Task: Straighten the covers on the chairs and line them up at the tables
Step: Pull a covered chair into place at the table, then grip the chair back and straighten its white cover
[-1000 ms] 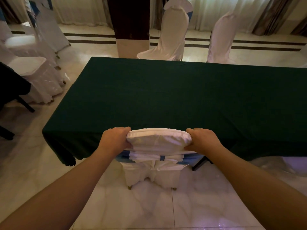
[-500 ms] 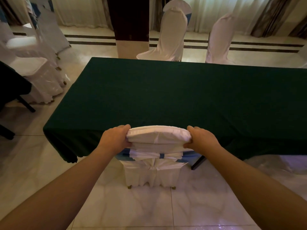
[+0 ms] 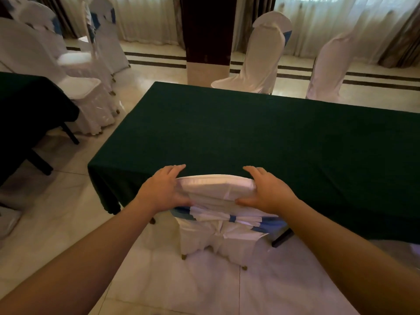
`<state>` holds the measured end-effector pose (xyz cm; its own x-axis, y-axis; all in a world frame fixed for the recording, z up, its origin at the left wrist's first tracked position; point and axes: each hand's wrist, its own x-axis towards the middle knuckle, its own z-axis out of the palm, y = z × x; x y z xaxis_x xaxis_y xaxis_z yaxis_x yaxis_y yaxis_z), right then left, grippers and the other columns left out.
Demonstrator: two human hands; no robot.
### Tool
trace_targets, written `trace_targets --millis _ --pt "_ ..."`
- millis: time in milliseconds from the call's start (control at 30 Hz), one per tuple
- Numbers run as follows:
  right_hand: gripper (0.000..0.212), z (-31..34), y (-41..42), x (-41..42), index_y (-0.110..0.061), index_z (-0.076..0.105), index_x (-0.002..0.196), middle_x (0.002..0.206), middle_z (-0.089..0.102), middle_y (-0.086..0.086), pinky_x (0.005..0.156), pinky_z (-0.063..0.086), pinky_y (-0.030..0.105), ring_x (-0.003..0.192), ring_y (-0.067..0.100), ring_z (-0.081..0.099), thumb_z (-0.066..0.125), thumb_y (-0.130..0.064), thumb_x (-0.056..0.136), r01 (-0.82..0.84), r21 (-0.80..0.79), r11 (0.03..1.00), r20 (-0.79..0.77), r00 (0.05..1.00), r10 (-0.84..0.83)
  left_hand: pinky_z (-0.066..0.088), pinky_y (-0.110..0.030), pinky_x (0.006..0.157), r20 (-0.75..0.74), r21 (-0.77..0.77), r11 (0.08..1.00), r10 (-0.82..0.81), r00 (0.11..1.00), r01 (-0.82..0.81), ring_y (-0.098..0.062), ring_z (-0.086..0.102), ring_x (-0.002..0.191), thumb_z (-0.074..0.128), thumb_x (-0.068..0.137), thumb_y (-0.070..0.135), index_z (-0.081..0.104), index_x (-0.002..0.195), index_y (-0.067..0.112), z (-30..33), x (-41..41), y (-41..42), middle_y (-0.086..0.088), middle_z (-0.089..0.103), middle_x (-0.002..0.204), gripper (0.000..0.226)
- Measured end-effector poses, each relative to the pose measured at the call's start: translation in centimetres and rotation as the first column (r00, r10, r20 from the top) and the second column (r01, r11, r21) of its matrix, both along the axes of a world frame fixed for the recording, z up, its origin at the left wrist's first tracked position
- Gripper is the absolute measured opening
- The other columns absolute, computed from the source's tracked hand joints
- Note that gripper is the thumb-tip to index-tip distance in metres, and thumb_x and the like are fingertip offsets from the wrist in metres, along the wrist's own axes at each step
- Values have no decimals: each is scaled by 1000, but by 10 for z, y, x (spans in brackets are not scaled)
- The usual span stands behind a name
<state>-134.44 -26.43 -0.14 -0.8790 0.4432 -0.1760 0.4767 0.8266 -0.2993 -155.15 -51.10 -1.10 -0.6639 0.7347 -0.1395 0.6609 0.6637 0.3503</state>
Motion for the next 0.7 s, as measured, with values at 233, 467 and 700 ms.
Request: trace_targets --millis 233,467,700 --pt "105 28 -56 -95 -49 17 148 152 41 -7 89 52 41 125 18 50 65 -85 62 -197 40 980 -8 980 197 45 -46 103 -20 52 989 139 990 -138 -17 37 137 68 43 90 26 148 43 20 -47 -70 8 37 153 122" --pt "103 43 -170 -253 -46 15 151 159 31 -5 93 52 42 134 21 44 68 -80 70 -301 110 947 -10 953 304 46 -43 100 -34 132 949 295 955 -288 -18 40 134 72 52 84 22 149 44 27 -173 -199 7 38 152 117" --pt "103 51 -300 -437 -46 10 152 163 22 -5 100 50 47 141 23 35 65 -81 72 -311 101 945 -125 938 322 41 -46 105 -37 211 915 358 933 -343 -20 36 137 61 48 95 22 151 41 50 -351 -347 7 35 154 123"
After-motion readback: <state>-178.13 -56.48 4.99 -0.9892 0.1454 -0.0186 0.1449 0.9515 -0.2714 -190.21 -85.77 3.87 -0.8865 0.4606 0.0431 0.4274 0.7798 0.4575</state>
